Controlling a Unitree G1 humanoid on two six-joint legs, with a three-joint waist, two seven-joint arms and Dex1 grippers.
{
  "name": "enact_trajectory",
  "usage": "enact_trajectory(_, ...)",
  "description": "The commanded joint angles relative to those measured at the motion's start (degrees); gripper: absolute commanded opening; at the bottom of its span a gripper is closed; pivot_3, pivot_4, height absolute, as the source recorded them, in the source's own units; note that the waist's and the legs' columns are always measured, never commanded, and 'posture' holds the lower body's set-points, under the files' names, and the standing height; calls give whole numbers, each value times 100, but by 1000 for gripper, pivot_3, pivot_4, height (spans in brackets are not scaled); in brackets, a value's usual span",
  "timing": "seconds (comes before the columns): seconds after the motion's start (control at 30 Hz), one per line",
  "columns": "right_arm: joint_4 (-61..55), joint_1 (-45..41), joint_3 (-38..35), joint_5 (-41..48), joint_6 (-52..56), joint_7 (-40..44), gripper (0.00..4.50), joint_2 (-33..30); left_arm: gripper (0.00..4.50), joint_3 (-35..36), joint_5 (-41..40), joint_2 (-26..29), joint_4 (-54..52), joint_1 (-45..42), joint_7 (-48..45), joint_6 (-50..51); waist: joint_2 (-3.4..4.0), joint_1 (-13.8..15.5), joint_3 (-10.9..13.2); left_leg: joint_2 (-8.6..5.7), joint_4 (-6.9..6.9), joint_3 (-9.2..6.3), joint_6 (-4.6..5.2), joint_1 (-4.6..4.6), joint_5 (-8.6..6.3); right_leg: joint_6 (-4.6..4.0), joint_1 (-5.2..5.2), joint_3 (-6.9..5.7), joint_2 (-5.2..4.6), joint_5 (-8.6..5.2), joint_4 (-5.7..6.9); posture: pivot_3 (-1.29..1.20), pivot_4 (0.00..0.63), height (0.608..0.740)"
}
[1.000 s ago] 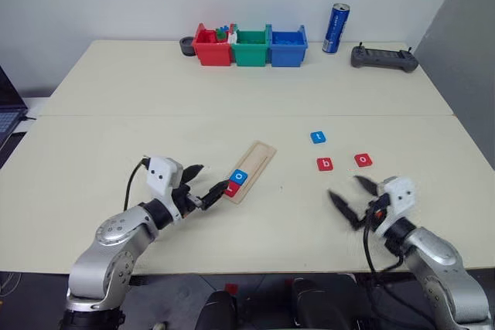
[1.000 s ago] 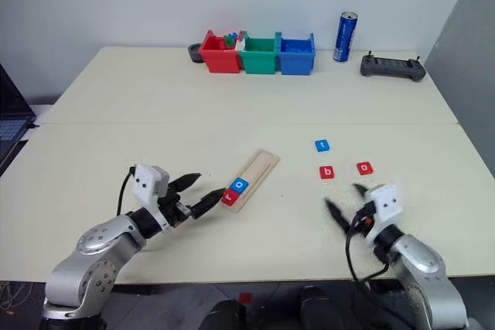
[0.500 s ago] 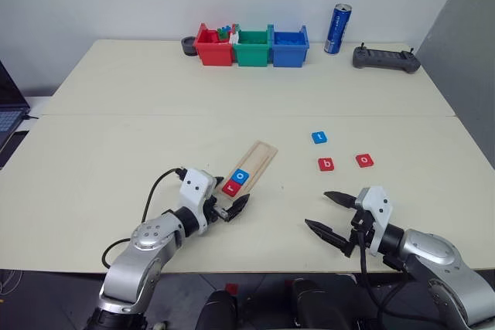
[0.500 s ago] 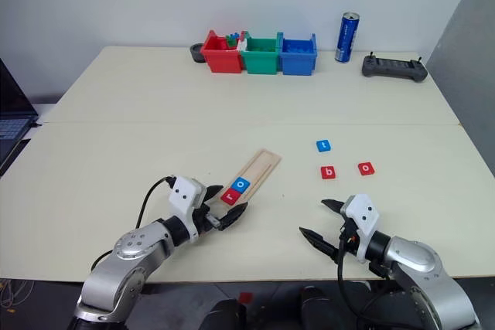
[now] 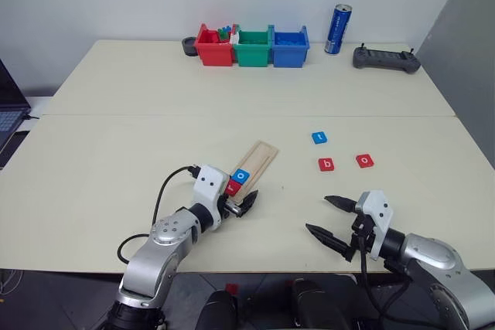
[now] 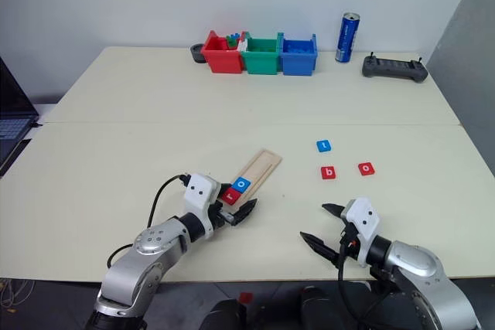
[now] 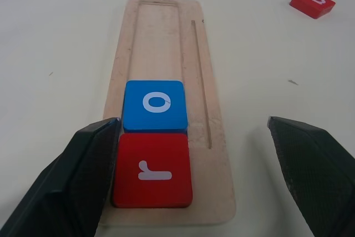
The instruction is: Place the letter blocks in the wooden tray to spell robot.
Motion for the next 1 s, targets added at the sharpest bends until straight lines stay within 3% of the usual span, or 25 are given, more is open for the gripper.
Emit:
enact_trajectory(0.03, -262, 17, -20, 40, -22, 34, 4479, -57, 4500, 111, 104, 14, -17, 54, 185, 208, 0, -3, -1, 0, 0, 0, 0, 1, 0, 2, 0, 0, 0, -1, 0, 0, 150, 740)
enact_trajectory(1.0, -424, 5, 200, 33, 103, -217, 4479, -12, 4500, -205, 176, 775, 203, -430, -629, 495, -2, 17, -3, -1, 0, -2, 0, 0, 0, 12, 2, -1, 0, -7, -1, 0, 150, 740)
